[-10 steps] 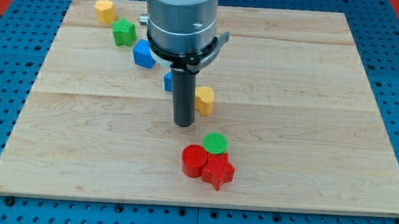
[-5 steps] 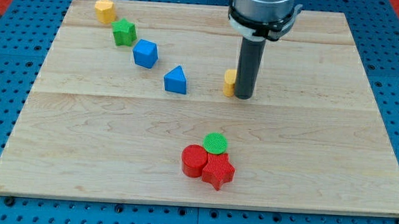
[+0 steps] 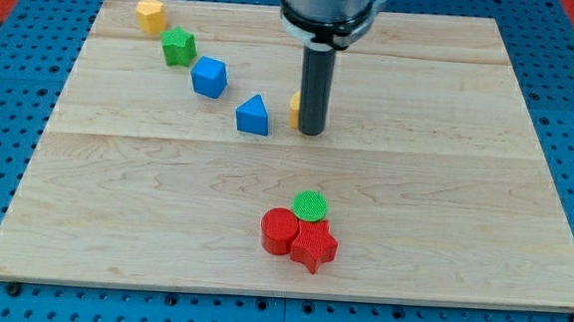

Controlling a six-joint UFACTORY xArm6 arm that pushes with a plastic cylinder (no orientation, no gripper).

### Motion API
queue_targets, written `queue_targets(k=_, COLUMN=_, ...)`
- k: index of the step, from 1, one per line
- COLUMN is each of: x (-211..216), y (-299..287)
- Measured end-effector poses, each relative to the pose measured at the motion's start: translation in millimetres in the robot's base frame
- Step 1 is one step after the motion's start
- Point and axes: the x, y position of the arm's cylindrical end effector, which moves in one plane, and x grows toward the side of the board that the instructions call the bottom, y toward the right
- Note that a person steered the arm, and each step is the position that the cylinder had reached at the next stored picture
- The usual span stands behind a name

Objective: Push the heart to the top middle of the board

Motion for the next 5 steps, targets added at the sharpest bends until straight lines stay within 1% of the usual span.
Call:
queue_targets(k=1, x=-20.8, y=-8.0)
queue_targets(k=5, x=-163.2, y=-2.6)
